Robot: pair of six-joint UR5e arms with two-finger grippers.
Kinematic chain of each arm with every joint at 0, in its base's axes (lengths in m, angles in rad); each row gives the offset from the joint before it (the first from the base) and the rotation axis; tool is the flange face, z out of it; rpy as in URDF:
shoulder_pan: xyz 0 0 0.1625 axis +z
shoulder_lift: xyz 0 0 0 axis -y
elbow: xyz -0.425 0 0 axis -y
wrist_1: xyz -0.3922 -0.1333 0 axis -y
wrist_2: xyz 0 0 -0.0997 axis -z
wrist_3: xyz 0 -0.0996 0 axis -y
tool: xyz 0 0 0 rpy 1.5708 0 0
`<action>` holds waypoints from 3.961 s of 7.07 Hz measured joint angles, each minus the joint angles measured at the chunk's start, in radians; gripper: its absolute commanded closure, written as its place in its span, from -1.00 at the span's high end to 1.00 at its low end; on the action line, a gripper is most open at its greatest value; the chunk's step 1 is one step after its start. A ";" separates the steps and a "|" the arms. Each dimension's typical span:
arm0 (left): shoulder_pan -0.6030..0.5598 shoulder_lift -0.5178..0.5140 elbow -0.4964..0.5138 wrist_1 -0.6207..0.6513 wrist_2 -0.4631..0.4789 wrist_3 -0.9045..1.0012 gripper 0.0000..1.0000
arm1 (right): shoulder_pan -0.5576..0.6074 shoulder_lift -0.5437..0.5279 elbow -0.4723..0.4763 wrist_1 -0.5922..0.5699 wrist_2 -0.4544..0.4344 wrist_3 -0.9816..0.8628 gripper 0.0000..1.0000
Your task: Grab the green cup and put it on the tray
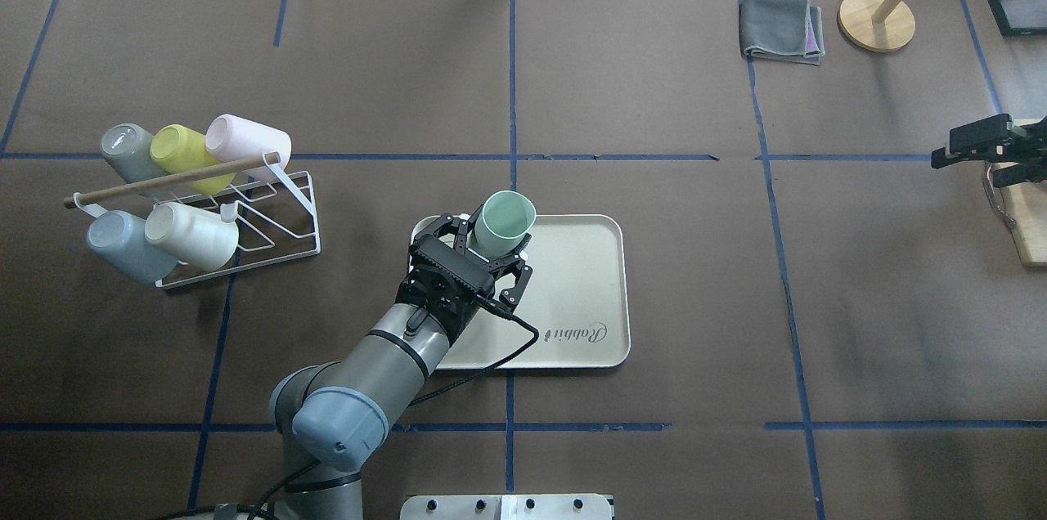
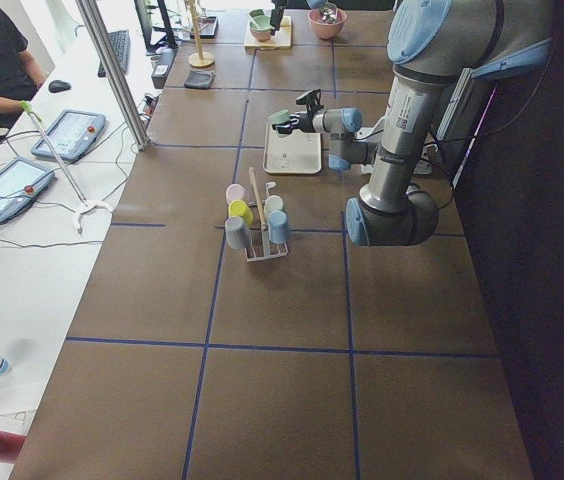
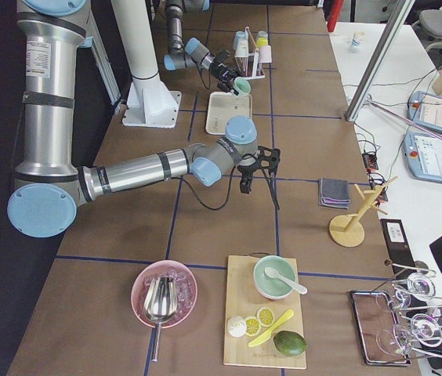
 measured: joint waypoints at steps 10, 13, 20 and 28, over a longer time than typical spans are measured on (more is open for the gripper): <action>0.034 -0.100 0.222 -0.166 -0.007 -0.001 0.09 | -0.001 0.006 -0.022 -0.003 -0.008 -0.008 1.00; 0.037 -0.101 0.237 -0.165 -0.008 -0.001 0.35 | -0.001 0.009 -0.028 -0.003 -0.010 -0.009 1.00; 0.037 -0.095 0.237 -0.165 -0.005 0.000 0.57 | -0.002 0.013 -0.033 -0.003 -0.011 -0.009 1.00; 0.037 -0.085 0.187 -0.157 -0.003 0.014 1.00 | -0.002 0.014 -0.031 -0.003 -0.005 -0.008 1.00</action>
